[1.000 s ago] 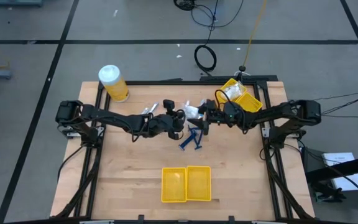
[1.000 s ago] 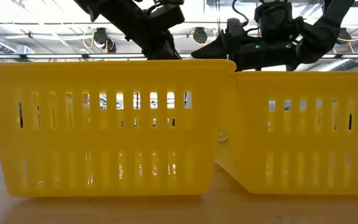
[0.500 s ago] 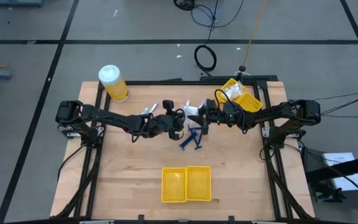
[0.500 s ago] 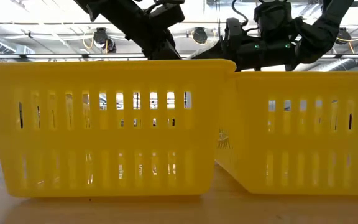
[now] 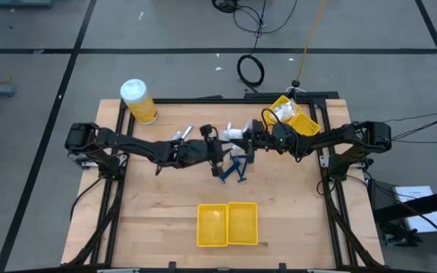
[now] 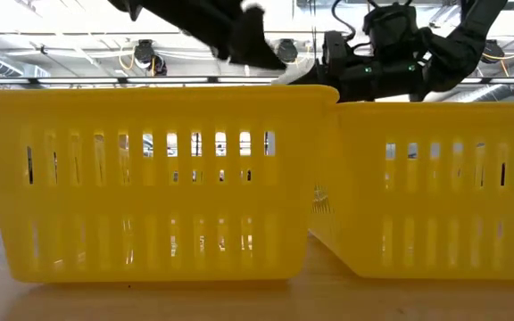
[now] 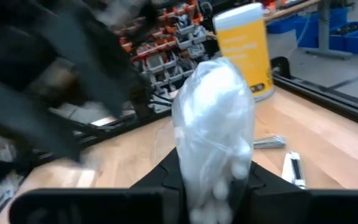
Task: Pick & Place Travel size toiletries
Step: Put the white cotton pack into the top left yellow bin
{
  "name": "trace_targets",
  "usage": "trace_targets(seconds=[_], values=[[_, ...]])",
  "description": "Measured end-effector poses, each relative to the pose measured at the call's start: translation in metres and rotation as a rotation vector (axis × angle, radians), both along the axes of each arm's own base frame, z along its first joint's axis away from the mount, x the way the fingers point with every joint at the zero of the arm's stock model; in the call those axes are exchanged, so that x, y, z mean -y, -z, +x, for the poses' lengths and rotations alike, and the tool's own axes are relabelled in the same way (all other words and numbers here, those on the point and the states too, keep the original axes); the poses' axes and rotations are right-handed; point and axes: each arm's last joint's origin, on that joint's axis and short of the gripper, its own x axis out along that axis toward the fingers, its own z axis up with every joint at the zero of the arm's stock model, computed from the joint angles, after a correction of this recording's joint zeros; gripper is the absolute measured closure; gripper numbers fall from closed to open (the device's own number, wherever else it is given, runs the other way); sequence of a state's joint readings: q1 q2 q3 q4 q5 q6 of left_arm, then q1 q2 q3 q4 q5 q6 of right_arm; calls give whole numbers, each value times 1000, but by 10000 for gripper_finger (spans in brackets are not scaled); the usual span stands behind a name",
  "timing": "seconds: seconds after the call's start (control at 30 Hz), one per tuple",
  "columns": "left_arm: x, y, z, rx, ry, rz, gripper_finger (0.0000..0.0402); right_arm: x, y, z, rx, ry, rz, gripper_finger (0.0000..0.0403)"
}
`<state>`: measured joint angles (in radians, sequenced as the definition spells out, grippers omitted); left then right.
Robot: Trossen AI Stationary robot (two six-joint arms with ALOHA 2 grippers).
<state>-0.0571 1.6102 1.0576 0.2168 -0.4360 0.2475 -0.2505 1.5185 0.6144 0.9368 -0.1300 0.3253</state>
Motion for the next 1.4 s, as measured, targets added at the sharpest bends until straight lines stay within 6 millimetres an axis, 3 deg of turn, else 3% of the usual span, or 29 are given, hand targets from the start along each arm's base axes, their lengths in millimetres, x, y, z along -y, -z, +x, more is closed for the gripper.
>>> trace_targets(seconds=[0.2,0.4,0.53,0.8,1.0,1.4], values=[[4,-22,-11,45,36,41,181,6,4,-2,-38,22,10,357],[0,-36,-26,38,-95,55,135,16,-3,-17,-144,67,-33,360],[-11,-29,-31,-17,-196,17,132,25,-13,-37,-267,217,-116,359],[-33,-5,-28,-120,-295,-63,153,35,-16,-84,-816,694,-526,362],[-44,6,-22,-133,-328,-66,158,49,-7,-91,-998,714,-621,362],[-43,12,-19,-161,-279,-92,158,70,29,-91,-1208,641,-588,362]])
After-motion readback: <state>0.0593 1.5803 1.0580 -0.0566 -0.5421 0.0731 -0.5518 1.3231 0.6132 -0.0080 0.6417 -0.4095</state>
